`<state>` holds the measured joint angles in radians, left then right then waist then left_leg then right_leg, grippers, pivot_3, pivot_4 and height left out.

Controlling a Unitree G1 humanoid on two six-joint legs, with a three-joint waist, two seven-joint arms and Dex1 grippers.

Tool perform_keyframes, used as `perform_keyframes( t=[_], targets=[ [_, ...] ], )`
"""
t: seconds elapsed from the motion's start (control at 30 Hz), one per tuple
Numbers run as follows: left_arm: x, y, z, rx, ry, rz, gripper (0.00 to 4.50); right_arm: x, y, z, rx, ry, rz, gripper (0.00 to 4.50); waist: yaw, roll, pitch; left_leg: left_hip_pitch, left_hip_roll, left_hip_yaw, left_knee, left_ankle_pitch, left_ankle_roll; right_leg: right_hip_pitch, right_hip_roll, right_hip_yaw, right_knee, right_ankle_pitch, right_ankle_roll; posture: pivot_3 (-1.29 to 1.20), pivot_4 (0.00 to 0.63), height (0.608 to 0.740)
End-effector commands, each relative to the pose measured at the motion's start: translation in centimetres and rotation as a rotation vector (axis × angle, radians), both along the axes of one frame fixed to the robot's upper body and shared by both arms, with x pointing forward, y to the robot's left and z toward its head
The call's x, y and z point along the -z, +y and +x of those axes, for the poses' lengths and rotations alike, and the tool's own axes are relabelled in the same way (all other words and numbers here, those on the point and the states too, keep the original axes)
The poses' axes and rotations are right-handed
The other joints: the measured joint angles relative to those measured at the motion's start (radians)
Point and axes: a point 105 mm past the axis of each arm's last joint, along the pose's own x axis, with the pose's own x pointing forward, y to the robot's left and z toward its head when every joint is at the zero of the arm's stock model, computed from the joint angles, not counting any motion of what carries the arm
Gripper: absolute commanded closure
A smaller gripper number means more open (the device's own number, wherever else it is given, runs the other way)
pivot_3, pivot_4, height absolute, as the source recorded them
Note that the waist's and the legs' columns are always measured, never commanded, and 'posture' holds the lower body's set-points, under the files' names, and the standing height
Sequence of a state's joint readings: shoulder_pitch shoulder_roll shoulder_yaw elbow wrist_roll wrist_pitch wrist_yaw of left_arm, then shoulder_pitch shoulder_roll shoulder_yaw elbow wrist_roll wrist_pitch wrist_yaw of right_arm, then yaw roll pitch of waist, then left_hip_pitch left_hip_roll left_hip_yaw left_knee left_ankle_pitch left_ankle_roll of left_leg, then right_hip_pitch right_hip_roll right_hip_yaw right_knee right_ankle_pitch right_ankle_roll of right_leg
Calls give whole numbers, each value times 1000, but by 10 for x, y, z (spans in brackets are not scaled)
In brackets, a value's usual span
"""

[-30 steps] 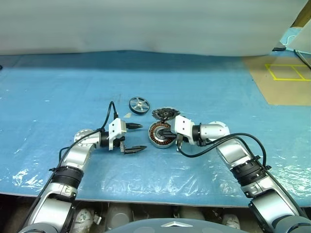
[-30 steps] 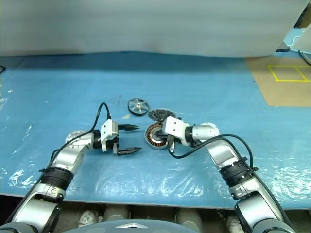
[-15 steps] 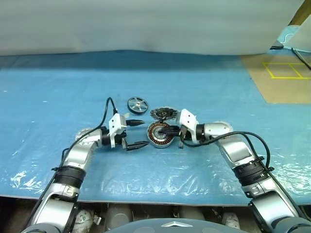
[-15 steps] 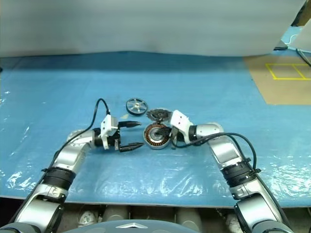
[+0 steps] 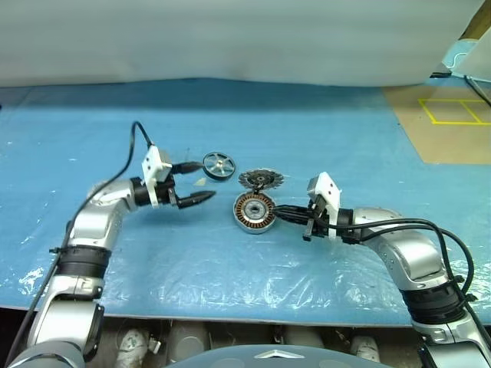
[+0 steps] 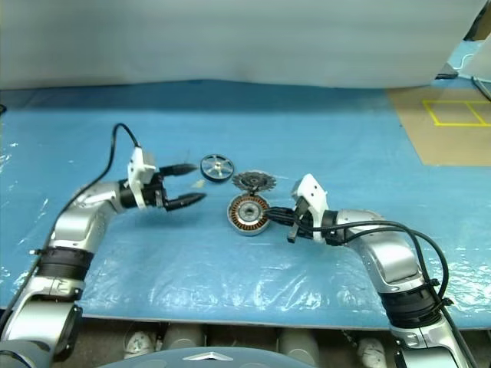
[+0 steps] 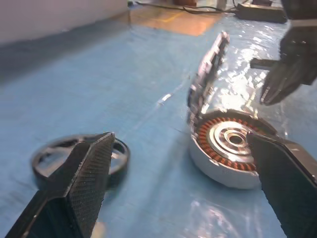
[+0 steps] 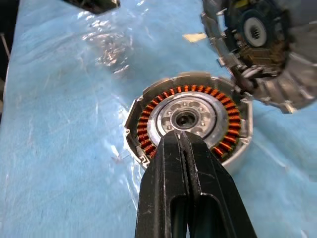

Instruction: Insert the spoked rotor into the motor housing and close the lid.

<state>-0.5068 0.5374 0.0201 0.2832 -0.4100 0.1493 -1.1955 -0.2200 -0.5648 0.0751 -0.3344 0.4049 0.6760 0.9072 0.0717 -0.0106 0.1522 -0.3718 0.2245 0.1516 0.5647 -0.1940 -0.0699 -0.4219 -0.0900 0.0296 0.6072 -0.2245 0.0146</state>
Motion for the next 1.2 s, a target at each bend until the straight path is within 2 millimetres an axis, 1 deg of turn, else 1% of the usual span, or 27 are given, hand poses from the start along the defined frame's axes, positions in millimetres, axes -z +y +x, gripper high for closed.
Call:
perform_keyframes(
  t=[0.03,0.07,0.1,0.13,0.2,0.3,0.43,0.5,0.63,0.77,0.87,1.03,1.1,1.2],
  targets=[
    [-26,10,19,-62,-59,-7,0,-17,-1,-2,10,-62,27,4477,0,0,0,0,0,0,0,0,0,0,0,0,0,0,0,0,150,740],
    [-31,10,25,-77,-75,-4,0,-17,-1,0,20,-67,27,4477,1,0,0,0,0,0,1,0,0,0,0,0,0,0,0,0,150,740],
    [-40,7,34,-107,-105,-20,0,-17,-2,2,31,-74,28,4477,1,0,0,0,0,0,1,0,0,0,0,0,0,0,0,0,150,740],
    [-48,1,42,-132,-125,-31,0,-18,-1,5,41,-80,32,4477,1,0,0,0,0,0,2,0,0,1,0,0,0,0,0,0,150,740],
    [-55,-12,52,-143,-150,-16,0,-20,0,9,56,-88,44,4477,5,0,0,-2,-1,-1,3,0,0,1,-1,0,0,0,0,0,150,740],
    [-52,-29,66,-133,-147,93,0,-19,3,10,65,-91,49,4477,9,0,0,-3,-1,-2,4,0,0,1,0,-1,1,2,4,0,150,740],
    [-45,-42,78,-116,-156,220,0,-14,1,11,92,-97,36,4477,7,0,0,-3,-1,-2,3,0,0,1,0,-1,0,3,5,0,150,740],
    [-34,-47,80,-74,-144,312,0,-13,-2,12,117,-101,35,4477,8,0,0,-3,-1,-2,2,0,0,1,0,-1,0,3,5,0,150,740],
    [-19,-43,77,29,-129,485,0,-10,-5,9,151,-98,39,4477,12,-1,0,-3,-1,-3,2,0,0,1,0,-1,0,3,5,0,150,740],
    [-18,-36,79,59,-163,610,0,-4,-7,6,176,-92,33,4477,20,-1,1,-3,-1,-3,3,0,0,1,0,-1,0,3,6,0,150,740],
    [-21,-37,82,62,-183,645,0,-4,-6,6,186,-94,38,4477,27,-2,1,-3,-1,-3,3,0,0,1,-1,-1,0,4,6,0,150,740],
    [-28,-44,91,12,-210,662,0,-2,-7,6,200,-95,32,4477,28,-2,1,-3,-1,-4,4,0,0,1,-1,-1,0,4,7,0,150,740],
    [-28,-47,92,10,-208,665,0,-1,-8,6,204,-97,25,4477,28,-2,1,-3,-1,-4,4,0,0,1,-1,-1,0,4,7,0,150,740],
    [-22,-51,92,17,-206,692,0,-1,-8,7,208,-98,24,4477,27,-2,2,-4,-1,-4,3,0,-1,1,-1,-2,0,4,7,0,150,740]
  ],
)
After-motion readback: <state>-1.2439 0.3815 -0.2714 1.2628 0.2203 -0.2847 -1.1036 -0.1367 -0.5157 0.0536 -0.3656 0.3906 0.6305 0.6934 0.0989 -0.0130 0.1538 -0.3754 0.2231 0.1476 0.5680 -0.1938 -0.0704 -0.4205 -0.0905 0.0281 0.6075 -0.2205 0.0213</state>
